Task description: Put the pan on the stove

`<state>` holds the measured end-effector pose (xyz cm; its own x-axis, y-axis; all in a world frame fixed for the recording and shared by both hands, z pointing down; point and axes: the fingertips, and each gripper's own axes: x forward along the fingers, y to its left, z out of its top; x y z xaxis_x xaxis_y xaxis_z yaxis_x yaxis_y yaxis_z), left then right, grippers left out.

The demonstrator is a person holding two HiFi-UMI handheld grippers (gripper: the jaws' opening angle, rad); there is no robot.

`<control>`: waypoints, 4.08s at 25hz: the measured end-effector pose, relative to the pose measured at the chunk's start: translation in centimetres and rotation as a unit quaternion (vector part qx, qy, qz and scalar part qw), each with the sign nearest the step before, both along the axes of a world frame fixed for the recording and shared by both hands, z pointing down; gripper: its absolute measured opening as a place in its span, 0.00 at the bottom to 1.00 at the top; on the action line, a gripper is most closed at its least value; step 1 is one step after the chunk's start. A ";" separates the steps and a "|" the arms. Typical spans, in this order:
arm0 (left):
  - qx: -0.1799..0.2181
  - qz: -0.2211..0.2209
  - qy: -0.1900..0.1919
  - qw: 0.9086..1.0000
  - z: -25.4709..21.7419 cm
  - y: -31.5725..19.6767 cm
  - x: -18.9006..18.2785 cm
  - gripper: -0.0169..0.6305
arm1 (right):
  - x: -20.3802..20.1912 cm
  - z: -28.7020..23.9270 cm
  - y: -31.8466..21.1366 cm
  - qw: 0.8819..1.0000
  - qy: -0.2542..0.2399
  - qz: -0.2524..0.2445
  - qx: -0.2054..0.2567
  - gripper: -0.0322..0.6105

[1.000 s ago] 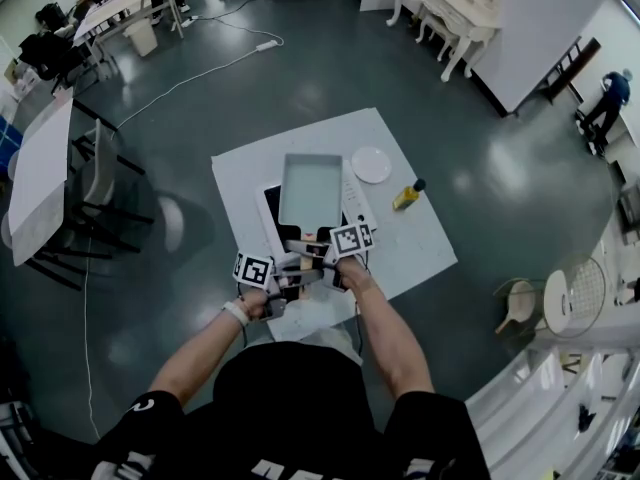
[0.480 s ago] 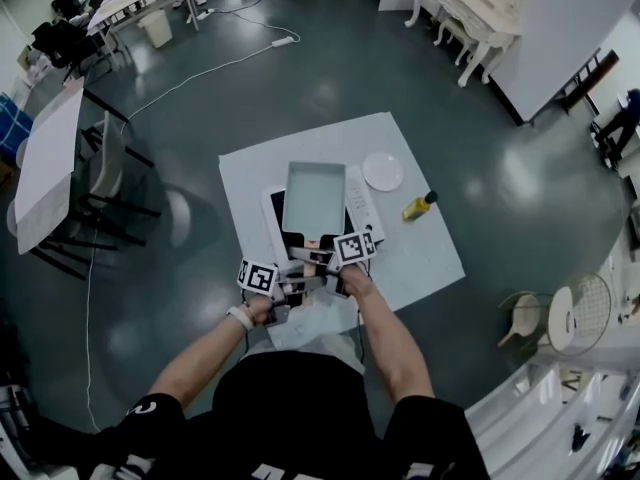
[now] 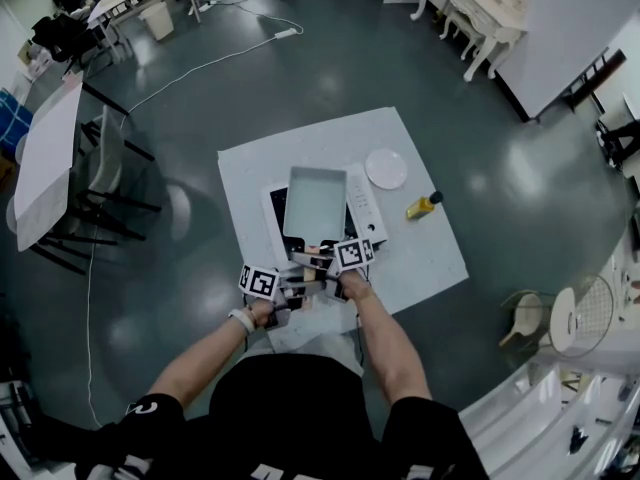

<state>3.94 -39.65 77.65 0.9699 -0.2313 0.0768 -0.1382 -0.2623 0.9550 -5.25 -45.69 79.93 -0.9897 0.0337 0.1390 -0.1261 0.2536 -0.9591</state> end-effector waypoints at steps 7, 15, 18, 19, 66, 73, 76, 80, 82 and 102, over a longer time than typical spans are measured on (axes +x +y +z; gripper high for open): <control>-0.019 -0.005 0.007 1.000 1.1 0.0 0.3 0.19 | 0.2 1.3 0.0 1.000 0.007 -0.012 0.000 0.36; -0.010 -0.001 0.001 1.000 1.0 -0.3 0.4 0.20 | 0.2 1.0 -0.2 1.000 -0.005 -0.018 0.013 0.38; -0.072 -0.019 0.043 0.996 0.0 -0.1 0.9 0.25 | 0.7 1.1 -0.2 1.000 0.007 -0.014 0.010 0.43; -0.072 -0.020 0.040 0.996 0.0 -0.2 0.8 0.27 | 0.8 1.1 -0.1 1.000 0.012 -0.012 0.010 0.44; 0.197 -0.243 -0.172 0.934 -13.3 1.6 -5.9 0.03 | 15.8 -13.0 4.0 0.877 0.283 0.113 0.373 0.22; 0.231 -0.251 -0.197 0.919 -14.4 3.3 -2.1 0.02 | 19.9 -15.0 4.4 0.853 0.292 0.128 0.413 0.06; 0.234 -0.254 -0.218 0.913 -14.2 4.3 -1.5 0.02 | 20.7 -15.0 5.3 0.852 0.289 0.128 0.418 0.05; 0.230 -0.265 -0.235 0.906 -13.8 5.9 -1.0 0.02 | 21.4 -15.1 6.4 0.846 0.287 0.128 0.432 0.05; 0.230 -0.269 -0.241 0.904 -13.8 6.7 -0.9 0.02 | 21.7 -15.8 6.9 0.838 0.287 0.133 0.445 0.05; 0.235 -0.322 -0.271 0.876 -14.9 14.0 -2.1 0.02 | 21.1 -18.2 12.5 0.818 0.271 0.112 0.494 0.05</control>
<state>1.85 -25.60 62.75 0.4772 -0.8465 0.2359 -0.8022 -0.3100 0.5103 15.81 -33.20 61.71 -0.7394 -0.5340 0.4101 -0.6144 0.7843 -0.0865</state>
